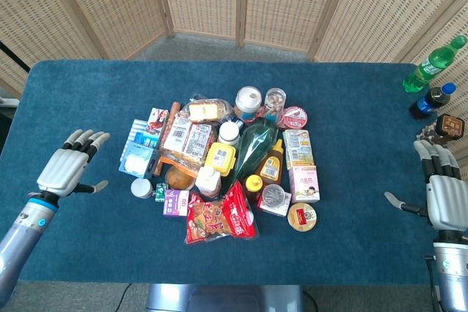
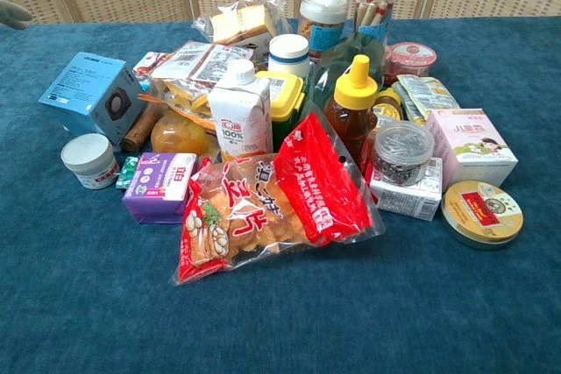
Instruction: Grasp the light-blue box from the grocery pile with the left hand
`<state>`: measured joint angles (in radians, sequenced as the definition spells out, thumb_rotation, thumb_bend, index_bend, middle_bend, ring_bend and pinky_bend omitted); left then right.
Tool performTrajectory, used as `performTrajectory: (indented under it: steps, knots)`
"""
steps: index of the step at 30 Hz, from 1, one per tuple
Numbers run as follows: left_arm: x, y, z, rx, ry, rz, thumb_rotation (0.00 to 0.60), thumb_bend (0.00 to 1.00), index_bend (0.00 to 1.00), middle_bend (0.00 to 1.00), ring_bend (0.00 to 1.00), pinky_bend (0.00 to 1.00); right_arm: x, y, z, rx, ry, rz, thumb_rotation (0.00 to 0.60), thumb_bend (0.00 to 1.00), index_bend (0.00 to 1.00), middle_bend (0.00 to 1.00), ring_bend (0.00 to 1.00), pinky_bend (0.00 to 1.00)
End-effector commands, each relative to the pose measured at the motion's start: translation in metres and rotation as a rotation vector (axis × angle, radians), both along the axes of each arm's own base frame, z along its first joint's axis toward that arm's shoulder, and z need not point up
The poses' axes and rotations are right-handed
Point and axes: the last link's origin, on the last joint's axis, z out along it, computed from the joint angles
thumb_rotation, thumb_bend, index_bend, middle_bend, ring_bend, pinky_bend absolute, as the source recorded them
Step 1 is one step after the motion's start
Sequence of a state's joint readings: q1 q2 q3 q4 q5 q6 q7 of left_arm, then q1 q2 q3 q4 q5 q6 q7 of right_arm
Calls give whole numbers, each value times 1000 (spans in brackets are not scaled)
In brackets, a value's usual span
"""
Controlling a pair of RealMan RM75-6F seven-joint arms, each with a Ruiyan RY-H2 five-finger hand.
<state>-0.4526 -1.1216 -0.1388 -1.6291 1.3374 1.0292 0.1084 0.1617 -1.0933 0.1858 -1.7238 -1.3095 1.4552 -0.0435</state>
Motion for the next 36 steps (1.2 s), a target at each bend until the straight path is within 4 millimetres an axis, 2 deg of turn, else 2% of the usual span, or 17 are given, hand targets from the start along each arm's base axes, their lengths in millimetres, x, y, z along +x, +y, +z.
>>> performTrajectory:
  steps: [1,7,12,14,15,16,17,19,21,23,25,31,36]
  knots:
    - [6,13,-11,-16,-8,-6,493,261,0,0,0,0,-1,2,3,-10,-13,0,491,0,0,0,0,0]
    - [15,32,-35,-71,9,-13,494,262,0,0,0,0,-2,5,10,-39,-37,5,490,0,0,0,0,0]
    - [23,38,-53,-104,-13,-29,493,262,0,0,0,0,-3,8,14,-58,-37,11,492,0,0,0,0,0]
    - [25,39,-56,-98,-33,-38,516,261,6,8,51,0,-4,9,14,-64,-38,15,492,0,0,0,0,0]
    - [25,39,-57,-89,-42,-43,547,261,45,47,133,0,-4,9,14,-65,-40,18,492,0,0,0,0,0]
    - [24,39,-57,-80,-44,-48,581,261,128,130,256,8,-4,9,14,-65,-40,19,492,0,0,0,0,0]
    - [24,39,-58,-71,-46,-51,595,262,199,198,331,29,-4,10,14,-65,-40,20,492,0,0,0,0,0]
    - [21,39,-58,-56,-48,-48,600,262,442,431,547,173,-4,10,13,-64,-42,22,488,0,0,0,0,0]
    - [17,38,-58,-46,-45,-39,600,263,557,568,684,317,-4,9,13,-64,-44,24,490,0,0,0,0,0]
    - [16,37,-56,-26,-59,-38,600,263,614,660,772,442,-4,9,12,-64,-44,26,493,0,0,0,0,0]
    - [14,35,-51,5,-87,-44,600,263,645,702,798,488,-4,9,11,-62,-45,25,492,0,0,0,0,0]
    - [16,24,-26,79,-205,-86,600,263,649,688,781,494,-5,6,5,-44,-59,20,490,0,0,0,0,0]
    - [37,17,11,157,-309,-174,600,264,644,681,768,491,-7,6,1,-36,-73,22,491,0,0,0,0,0]
